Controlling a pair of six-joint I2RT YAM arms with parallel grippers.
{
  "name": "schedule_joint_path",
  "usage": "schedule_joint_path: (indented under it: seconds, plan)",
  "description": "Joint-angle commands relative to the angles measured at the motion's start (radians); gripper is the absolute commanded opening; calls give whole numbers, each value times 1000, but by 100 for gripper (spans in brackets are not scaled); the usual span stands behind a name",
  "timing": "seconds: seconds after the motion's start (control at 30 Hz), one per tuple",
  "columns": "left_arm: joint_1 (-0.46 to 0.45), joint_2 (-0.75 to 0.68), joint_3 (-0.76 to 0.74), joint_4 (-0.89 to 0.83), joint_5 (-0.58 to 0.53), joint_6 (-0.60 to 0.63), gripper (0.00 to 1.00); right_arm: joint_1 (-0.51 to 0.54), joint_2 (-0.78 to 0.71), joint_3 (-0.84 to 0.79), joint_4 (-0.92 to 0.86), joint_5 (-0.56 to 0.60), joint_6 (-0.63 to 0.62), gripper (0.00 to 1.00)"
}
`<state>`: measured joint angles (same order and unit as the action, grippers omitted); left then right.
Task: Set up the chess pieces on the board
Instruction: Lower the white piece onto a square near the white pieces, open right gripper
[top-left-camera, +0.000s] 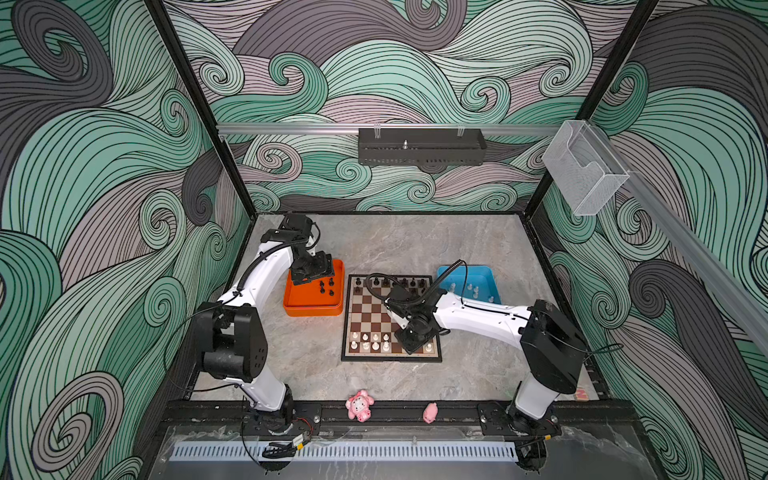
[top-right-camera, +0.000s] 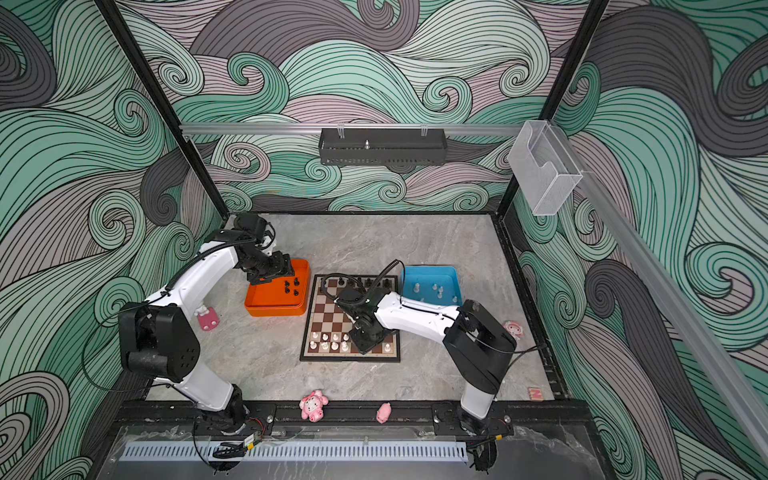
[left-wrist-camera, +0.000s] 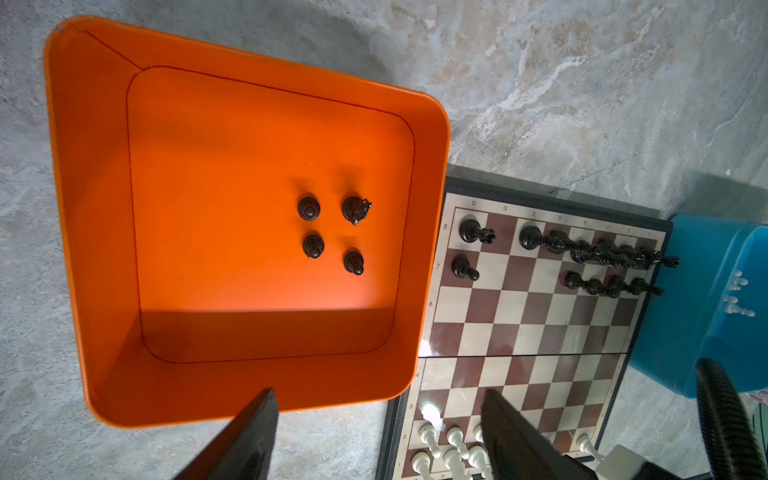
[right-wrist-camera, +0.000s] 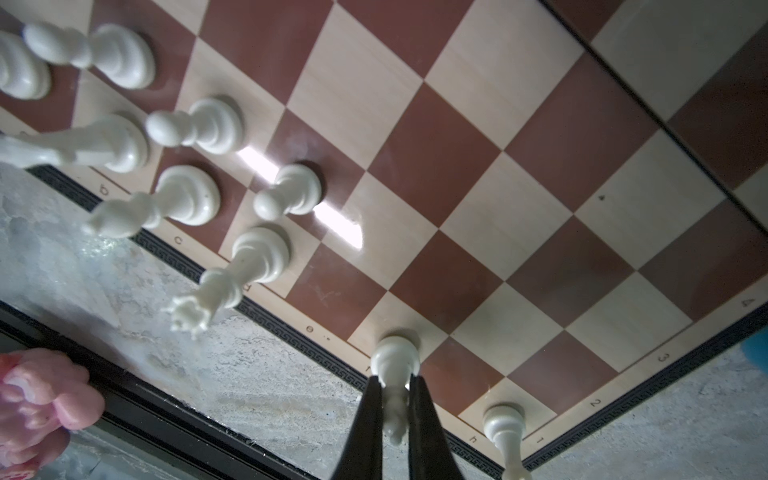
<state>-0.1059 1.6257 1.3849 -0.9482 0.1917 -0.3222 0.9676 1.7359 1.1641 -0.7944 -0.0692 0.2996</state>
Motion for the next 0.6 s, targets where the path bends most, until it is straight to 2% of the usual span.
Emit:
schedule_joint_path:
  seconds: [0.0, 0.57]
  plan:
    - [8, -5, -3, -9, 6, 14, 79, 4, 6, 3, 5, -5, 2, 11]
    - [12, -2, -10, 3, 5, 12, 79, 5, 31, 20, 12, -3, -5, 13]
